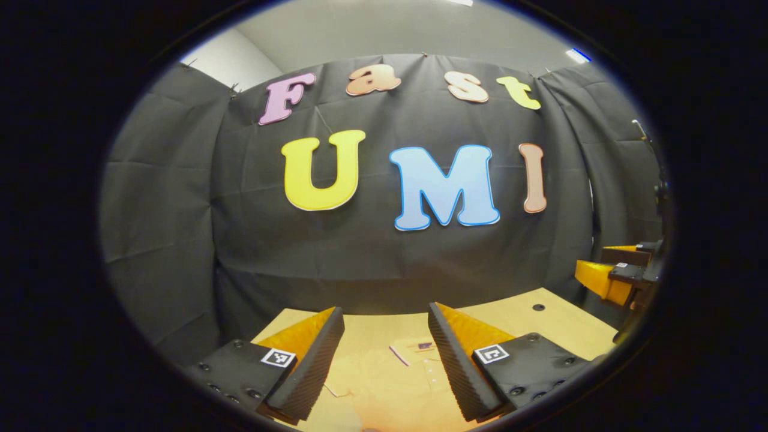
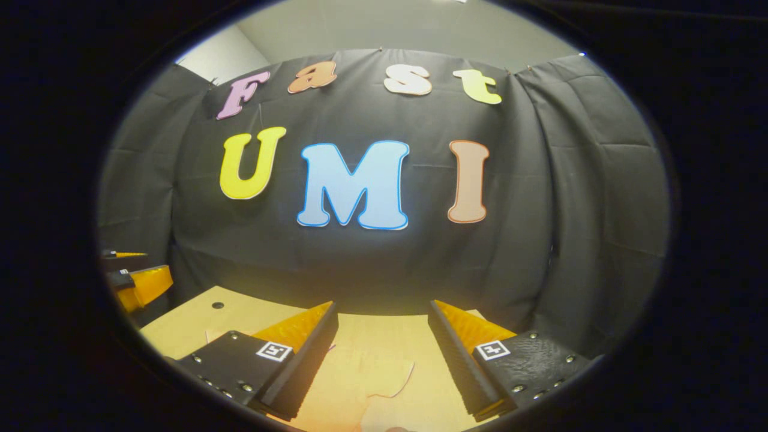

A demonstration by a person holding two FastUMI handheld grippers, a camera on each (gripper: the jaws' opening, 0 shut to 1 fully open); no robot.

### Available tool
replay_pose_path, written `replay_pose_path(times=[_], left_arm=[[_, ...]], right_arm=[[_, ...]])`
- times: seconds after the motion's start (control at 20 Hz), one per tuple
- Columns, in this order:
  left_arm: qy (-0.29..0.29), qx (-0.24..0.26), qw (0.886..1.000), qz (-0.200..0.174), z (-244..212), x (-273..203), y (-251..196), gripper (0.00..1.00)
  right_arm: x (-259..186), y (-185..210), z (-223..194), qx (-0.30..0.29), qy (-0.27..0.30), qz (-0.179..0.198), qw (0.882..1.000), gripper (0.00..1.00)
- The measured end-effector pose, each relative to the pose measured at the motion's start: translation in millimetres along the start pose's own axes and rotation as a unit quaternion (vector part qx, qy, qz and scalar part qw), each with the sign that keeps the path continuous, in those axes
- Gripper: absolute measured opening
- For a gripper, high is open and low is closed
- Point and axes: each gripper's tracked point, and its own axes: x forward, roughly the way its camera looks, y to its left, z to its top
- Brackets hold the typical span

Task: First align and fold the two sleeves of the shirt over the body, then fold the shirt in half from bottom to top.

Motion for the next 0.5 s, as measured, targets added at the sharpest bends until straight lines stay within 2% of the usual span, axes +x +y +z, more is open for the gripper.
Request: replay_pose_path(times=[0.1, 0.25, 0.5], left_arm=[[0.001, -0.001, 1.000, 0.002, 1, -1, 2, 0.93], [0.002, -0.002, 1.000, 0.005, -1, -5, 5, 0.93], [0.006, 0.001, 1.000, 0.013, -1, -6, 14, 0.94]], right_arm=[[2, 0, -4, -0.003, 0.003, 0.000, 1.000, 0.96], [15, -3, -33, 0.002, 0.033, 0.001, 0.999, 0.96], [61, -22, -112, 0.022, 0.124, -0.012, 0.992, 0.96]])
